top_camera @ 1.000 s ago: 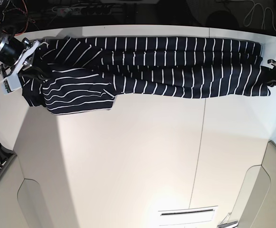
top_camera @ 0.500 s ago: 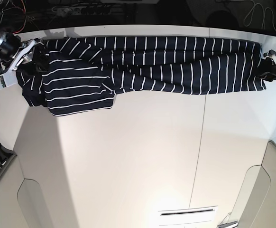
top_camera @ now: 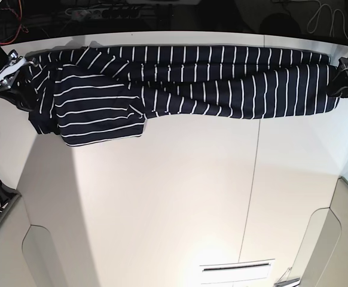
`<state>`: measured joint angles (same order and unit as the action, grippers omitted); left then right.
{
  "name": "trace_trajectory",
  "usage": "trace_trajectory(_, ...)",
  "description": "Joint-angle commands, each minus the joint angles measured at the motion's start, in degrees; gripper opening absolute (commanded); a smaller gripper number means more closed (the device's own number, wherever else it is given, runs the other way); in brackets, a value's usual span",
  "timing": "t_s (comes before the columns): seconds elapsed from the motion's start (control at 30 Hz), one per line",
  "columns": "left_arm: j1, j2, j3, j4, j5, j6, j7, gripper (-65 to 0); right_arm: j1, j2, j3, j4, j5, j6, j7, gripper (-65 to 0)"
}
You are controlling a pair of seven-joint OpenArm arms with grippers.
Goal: Fold the T-shirt properly
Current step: 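Lower the folded hem and release both grippers, then grasp the strip end near the left gripper and fold it inward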
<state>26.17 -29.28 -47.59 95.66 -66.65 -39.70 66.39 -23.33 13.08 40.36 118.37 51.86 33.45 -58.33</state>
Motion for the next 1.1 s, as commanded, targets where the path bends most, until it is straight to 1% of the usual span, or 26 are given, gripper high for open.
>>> trace_trajectory(0.0, 0.3, -1.0, -0.5, 0.6, 0.7, -0.3, -2.7, -26.1, 0.1, -0.1, -0.2, 0.4, 1.1, 0.3, 2.0, -65.0)
trace_trajectory(0.07, 0.8, -0.5, -0.3, 0.5, 3.9, -0.3, -6.1, -26.1, 0.1, -0.9, -1.7, -0.7, 0.5, 0.3, 2.3, -65.0)
trace_trajectory(0.1, 0.8, -0.2, -0.3, 0.2, 4.6, -0.3, -6.7, -26.1, 0.1, -0.9, -2.9, -1.7, -0.3, 0.4, 2.6, -65.0)
trace_trajectory(0.23, 0.8, 0.2, -0.3, -2.9, 4.6, -0.3, -8.3, -26.1, 0.2, -0.8, -8.0, -7.8, -7.0, 0.4, 7.1, -65.0)
trace_trajectory(0.33, 0.7, 0.3, -0.3, -6.9, 4.3, -0.3, -9.5, -26.0, 0.3, -0.9, -11.5, -13.3, -9.5, 0.4, 9.0, -65.0)
trace_trajectory(0.5, 0.5, 0.9, -0.3, -11.1, 2.8, -0.3, -9.6, -26.0, 2.4, -0.9, -14.2, -19.4, -9.4, 0.4, 8.8, -65.0)
trace_trajectory(0.63, 0.5, 3.0, -0.3, -11.5, 2.4, -0.3, -9.4, -26.0, 3.6, -0.9, -14.3, -19.9, -9.2, 0.4, 8.6, -65.0)
trace_trajectory(0.77, 0.5, 4.4, 0.9, -11.5, 0.3, -0.3, -9.1, -26.0, 4.9, -0.9, -14.3, -19.9, -7.3, 0.4, 6.5, -65.0)
trace_trajectory(0.87, 0.5, 4.7, 2.9, -11.5, -0.7, -0.3, -8.3, -26.0, 5.6, -0.9, -14.3, -19.9, -6.1, 0.4, 4.7, -65.0)
trace_trajectory(1.03, 0.5, 4.7, 8.5, -11.5, -1.4, -0.3, -8.1, -26.3, 5.5, -0.9, -14.3, -19.9, -5.9, 0.4, 4.7, -65.0)
trace_trajectory(1.07, 0.5, 4.7, 9.6, -11.5, -1.3, -0.3, -8.1, -27.7, 5.5, -0.9, -14.3, -19.9, -5.9, 0.4, 4.6, -65.0)
